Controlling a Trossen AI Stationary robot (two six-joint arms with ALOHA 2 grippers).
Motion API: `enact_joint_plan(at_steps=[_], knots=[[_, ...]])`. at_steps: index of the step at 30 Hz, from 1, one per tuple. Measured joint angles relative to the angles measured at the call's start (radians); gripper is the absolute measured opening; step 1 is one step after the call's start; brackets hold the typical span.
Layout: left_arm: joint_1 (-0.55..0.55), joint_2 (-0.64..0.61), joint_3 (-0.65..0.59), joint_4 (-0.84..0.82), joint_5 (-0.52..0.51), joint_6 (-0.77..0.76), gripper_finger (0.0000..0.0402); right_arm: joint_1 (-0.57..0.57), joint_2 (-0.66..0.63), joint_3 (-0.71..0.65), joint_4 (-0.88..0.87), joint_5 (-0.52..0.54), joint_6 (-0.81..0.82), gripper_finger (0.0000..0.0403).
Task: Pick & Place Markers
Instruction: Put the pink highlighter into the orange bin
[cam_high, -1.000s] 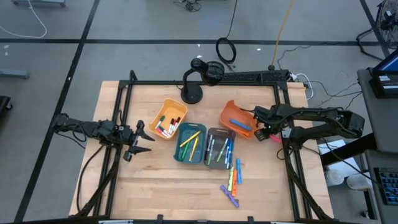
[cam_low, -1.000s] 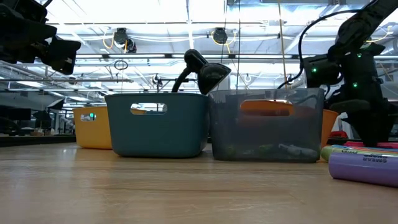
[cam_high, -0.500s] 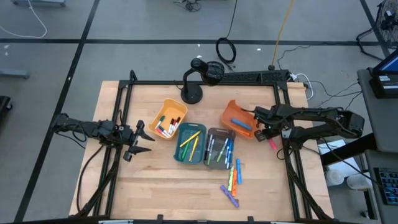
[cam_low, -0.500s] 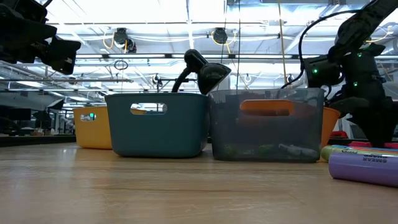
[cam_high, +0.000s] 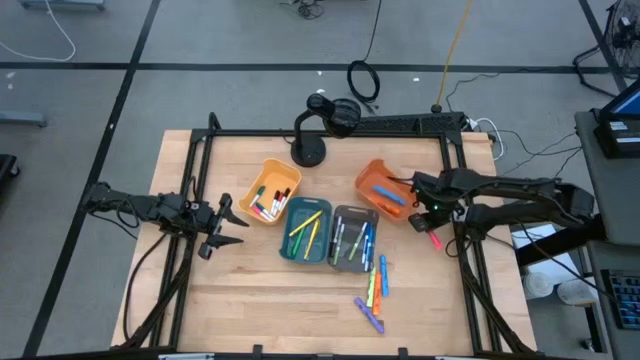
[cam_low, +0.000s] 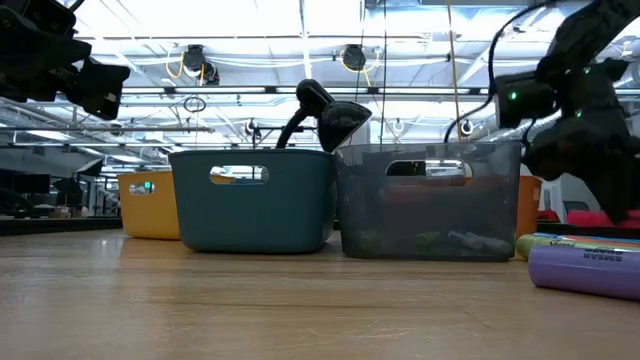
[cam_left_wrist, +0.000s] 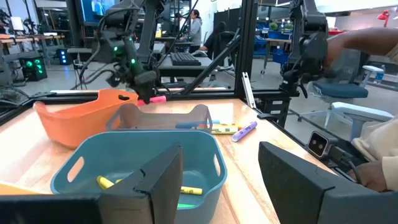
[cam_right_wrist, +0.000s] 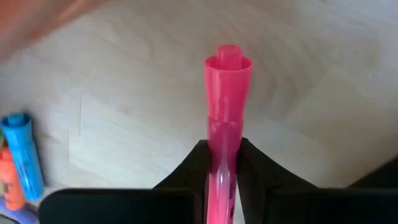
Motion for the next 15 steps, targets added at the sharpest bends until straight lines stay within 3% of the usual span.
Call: enact_joint_plan(at_steps=[15], knots=[[0.0, 0.0, 0.0, 0.0, 0.0, 0.0, 0.0214, 0.184, -0.168, 0.197, 0.01, 0.001, 0.101, 0.004]])
